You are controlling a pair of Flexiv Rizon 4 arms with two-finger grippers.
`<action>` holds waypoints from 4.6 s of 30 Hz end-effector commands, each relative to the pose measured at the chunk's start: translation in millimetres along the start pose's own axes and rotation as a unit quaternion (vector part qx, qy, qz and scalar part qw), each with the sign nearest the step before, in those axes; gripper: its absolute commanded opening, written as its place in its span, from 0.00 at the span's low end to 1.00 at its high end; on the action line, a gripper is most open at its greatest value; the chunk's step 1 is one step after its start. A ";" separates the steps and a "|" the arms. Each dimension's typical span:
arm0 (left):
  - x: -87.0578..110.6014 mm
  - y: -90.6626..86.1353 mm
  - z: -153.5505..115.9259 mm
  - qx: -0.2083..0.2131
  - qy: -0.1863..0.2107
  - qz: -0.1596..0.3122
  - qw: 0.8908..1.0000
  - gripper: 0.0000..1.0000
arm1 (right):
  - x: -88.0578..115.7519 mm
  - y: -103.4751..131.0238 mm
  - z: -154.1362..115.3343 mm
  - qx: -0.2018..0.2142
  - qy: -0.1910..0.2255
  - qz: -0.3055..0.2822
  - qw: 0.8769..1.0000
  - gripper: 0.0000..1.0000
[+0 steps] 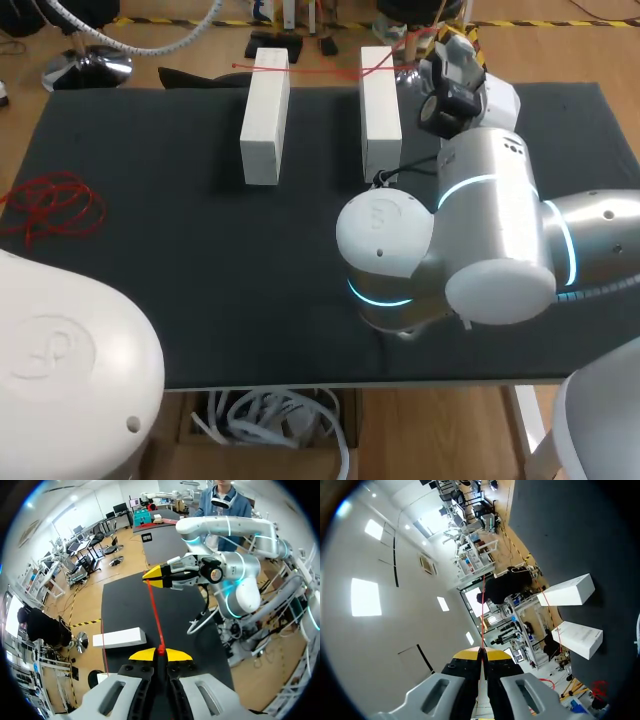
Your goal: Grab the tape and strap the tape.
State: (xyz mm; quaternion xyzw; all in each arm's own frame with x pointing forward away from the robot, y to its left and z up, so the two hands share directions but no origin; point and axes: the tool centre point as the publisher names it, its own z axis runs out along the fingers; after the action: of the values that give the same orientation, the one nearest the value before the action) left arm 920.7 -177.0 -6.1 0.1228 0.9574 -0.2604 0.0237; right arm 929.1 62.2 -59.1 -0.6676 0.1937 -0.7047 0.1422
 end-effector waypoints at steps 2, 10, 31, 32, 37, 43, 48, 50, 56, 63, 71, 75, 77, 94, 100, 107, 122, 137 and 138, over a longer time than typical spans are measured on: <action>0.5 -0.3 -0.5 -0.002 0.000 0.000 1.000 0.00 | 3.9 0.6 0.4 0.000 -0.004 -0.001 1.000 0.00; 0.5 -0.3 -0.5 -0.002 0.000 0.000 1.000 0.00 | 3.9 0.6 0.4 0.000 -0.004 -0.001 1.000 0.00; 0.5 -0.3 -0.5 -0.002 0.000 0.000 1.000 0.00 | 35.4 0.5 23.9 0.075 0.087 -0.420 0.900 0.00; 0.5 -0.3 -0.5 -0.002 0.000 0.000 1.000 0.00 | 35.4 0.5 23.9 0.075 0.087 -0.420 0.900 0.00; 0.5 -0.3 -0.5 -0.002 0.000 0.000 1.000 0.00 | 35.4 0.5 23.9 0.075 0.087 -0.420 0.900 0.00; 0.5 -0.3 -0.5 -0.002 0.000 0.000 1.000 0.00 | 34.2 -2.3 25.9 0.067 0.084 -0.431 0.896 0.00; 0.5 -0.3 -0.5 -0.002 0.000 0.000 1.000 0.00 | 32.7 -19.6 27.1 0.048 0.052 -0.533 0.843 0.00; 0.5 -0.3 -0.5 -0.002 0.000 0.000 1.000 0.00 | 33.6 -25.7 24.9 0.042 0.043 -0.582 0.811 0.00; 0.5 -0.3 -0.5 -0.002 0.000 0.000 1.000 0.00 | 38.6 -33.0 20.3 0.025 0.019 -0.685 0.728 0.00; 0.5 -0.3 -0.5 -0.002 0.000 0.000 1.000 0.00 | 42.8 -32.4 18.5 0.030 0.030 -0.715 0.698 0.00; 0.5 -0.3 -0.5 -0.002 0.000 0.000 1.000 0.00 | 42.8 -32.4 18.5 0.030 0.030 -0.715 0.698 0.00; 0.5 -0.3 -0.5 -0.002 0.000 0.000 1.000 0.00 | 41.7 -34.7 19.3 0.033 0.029 -0.736 0.675 0.00; 0.5 -0.3 -0.5 -0.002 0.000 0.000 1.000 0.00 | 43.8 -39.8 17.7 0.054 0.032 -0.773 0.631 0.00; 0.5 -0.3 -0.5 -0.002 0.000 0.000 1.000 0.00 | 79.2 -39.5 13.8 0.057 0.060 -0.928 0.364 0.00; 0.5 -0.3 -0.5 -0.002 0.000 0.000 1.000 0.00 | 79.2 -39.5 13.8 0.057 0.060 -0.928 0.364 0.00; 0.5 -0.3 -0.5 -0.002 0.000 0.000 1.000 0.00 | 77.8 -43.6 14.1 0.062 0.064 -0.956 0.280 0.00; 0.5 -0.3 -0.5 -0.002 0.000 0.000 1.000 0.00 | 79.9 -62.4 0.4 0.073 0.083 -0.985 -0.129 0.00; 0.5 -0.3 -0.5 -0.002 0.000 0.000 1.000 0.00 | 73.0 -60.7 -4.3 0.073 0.096 -0.979 -0.164 0.00; 0.5 -0.3 -0.5 -0.002 0.000 0.000 1.000 0.00 | 73.0 -60.7 -4.3 0.073 0.096 -0.979 -0.164 0.00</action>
State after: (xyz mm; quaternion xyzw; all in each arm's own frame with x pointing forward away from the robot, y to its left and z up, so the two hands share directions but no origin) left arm 920.4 -177.0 -6.2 0.1229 0.9573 -0.2604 0.0240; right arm 924.7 82.4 31.7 0.0092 0.7218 0.1081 0.6835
